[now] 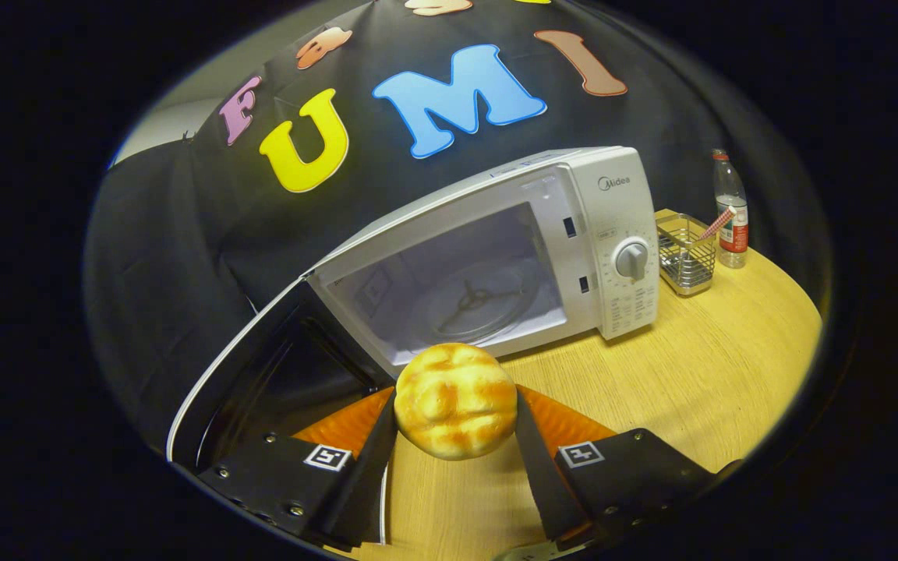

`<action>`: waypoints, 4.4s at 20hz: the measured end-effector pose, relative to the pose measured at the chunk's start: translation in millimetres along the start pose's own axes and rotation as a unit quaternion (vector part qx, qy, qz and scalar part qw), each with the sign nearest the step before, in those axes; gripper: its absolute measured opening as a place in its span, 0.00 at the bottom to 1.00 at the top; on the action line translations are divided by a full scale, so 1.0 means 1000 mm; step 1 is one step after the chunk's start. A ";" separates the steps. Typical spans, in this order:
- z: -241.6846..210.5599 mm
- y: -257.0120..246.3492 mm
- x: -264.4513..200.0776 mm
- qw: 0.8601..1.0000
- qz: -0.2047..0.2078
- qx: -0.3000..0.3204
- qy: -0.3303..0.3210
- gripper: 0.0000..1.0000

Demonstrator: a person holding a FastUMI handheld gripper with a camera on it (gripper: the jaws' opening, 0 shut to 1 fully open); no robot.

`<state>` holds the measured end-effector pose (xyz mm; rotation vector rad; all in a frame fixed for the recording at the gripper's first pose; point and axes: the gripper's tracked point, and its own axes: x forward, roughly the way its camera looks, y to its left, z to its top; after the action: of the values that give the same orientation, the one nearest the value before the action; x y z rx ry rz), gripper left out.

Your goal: Open the microwave, put the food inside, and close the microwave door.

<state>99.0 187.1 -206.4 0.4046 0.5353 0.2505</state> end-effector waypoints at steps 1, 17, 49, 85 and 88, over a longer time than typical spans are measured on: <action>0.004 0.002 0.008 1.000 0.004 0.005 -0.004 0.82; 0.037 0.006 0.134 0.996 0.011 0.051 -0.069 0.82; 0.090 0.038 0.033 0.986 -0.029 -0.065 -0.151 0.97; -0.118 0.295 -0.167 0.954 0.226 -0.192 -0.047 0.97; -0.135 0.291 -0.156 0.957 0.222 -0.188 -0.025 0.97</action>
<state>-140.1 435.4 -116.4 0.1542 0.3309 0.7607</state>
